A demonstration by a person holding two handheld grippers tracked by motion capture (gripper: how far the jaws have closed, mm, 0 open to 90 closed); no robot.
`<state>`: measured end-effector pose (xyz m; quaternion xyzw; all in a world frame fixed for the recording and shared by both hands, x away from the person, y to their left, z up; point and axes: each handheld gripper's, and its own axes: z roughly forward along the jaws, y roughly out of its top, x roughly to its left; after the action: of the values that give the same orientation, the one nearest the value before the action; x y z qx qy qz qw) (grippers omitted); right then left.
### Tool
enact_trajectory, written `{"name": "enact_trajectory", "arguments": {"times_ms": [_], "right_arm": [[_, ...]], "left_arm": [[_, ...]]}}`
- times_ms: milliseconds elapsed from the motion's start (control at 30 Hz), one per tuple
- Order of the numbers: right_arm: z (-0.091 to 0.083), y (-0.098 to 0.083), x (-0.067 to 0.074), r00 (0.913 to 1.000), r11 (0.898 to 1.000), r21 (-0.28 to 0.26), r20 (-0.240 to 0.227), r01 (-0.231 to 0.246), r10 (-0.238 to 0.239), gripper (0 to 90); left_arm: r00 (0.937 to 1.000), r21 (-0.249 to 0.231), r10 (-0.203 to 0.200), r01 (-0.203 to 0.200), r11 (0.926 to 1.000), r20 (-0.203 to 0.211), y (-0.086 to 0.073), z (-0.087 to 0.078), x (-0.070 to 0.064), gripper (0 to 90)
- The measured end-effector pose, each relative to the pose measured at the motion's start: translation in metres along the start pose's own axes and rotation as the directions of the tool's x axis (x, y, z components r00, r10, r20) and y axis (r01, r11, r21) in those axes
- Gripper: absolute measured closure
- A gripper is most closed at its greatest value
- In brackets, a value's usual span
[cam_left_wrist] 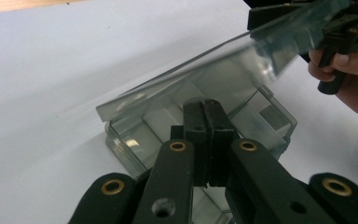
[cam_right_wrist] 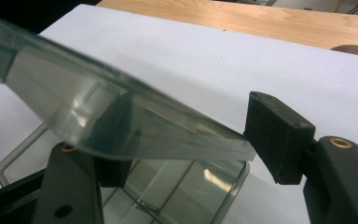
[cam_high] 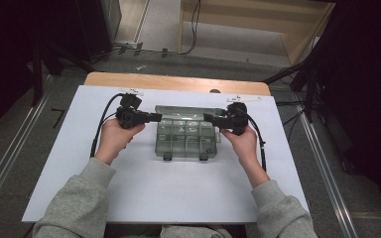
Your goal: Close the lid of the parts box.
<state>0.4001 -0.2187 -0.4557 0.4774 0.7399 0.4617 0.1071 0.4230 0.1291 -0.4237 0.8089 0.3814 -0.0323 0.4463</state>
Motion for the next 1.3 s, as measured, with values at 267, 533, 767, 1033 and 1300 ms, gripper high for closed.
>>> {"name": "enact_trajectory", "arguments": {"times_ms": [267, 533, 767, 1033, 1300], "right_arm": [[-0.003, -0.002, 0.001, 0.9999, 1.0, 0.011, -0.012, 0.008, -0.008, 26.4], [-0.014, -0.003, -0.004, 0.9991, 0.999, 0.041, -0.028, -0.032, 0.033, 25.1], [-0.026, -0.007, -0.007, 0.9981, 0.998, 0.065, -0.055, -0.025, 0.029, 25.9], [-0.042, -0.011, -0.013, 0.9965, 0.992, 0.121, -0.078, -0.021, 0.031, 50.0], [-0.057, -0.006, -0.023, 0.994, 0.992, 0.115, -0.093, -0.047, 0.057, 69.0]], "left_arm": [[1.0, 0.014, 0.005, -0.005, 0.9999, 0.007, -0.001, 0.0, -0.001, 89.9], [0.9999, 0.008, 0.0, 0.0, 1.0, 0.017, -0.001, -0.003, 0.0, 89.9], [0.9997, 0.005, -0.001, 0.001, 1.0, 0.024, 0.0, -0.006, 0.001, 89.9], [0.9994, 0.01, -0.004, 0.004, 0.9999, 0.033, 0.0, -0.01, 0.003, 89.9], [0.9993, 0.019, 0.004, -0.005, 0.9998, 0.037, 0.0, -0.017, 0.003, 89.8]]}}
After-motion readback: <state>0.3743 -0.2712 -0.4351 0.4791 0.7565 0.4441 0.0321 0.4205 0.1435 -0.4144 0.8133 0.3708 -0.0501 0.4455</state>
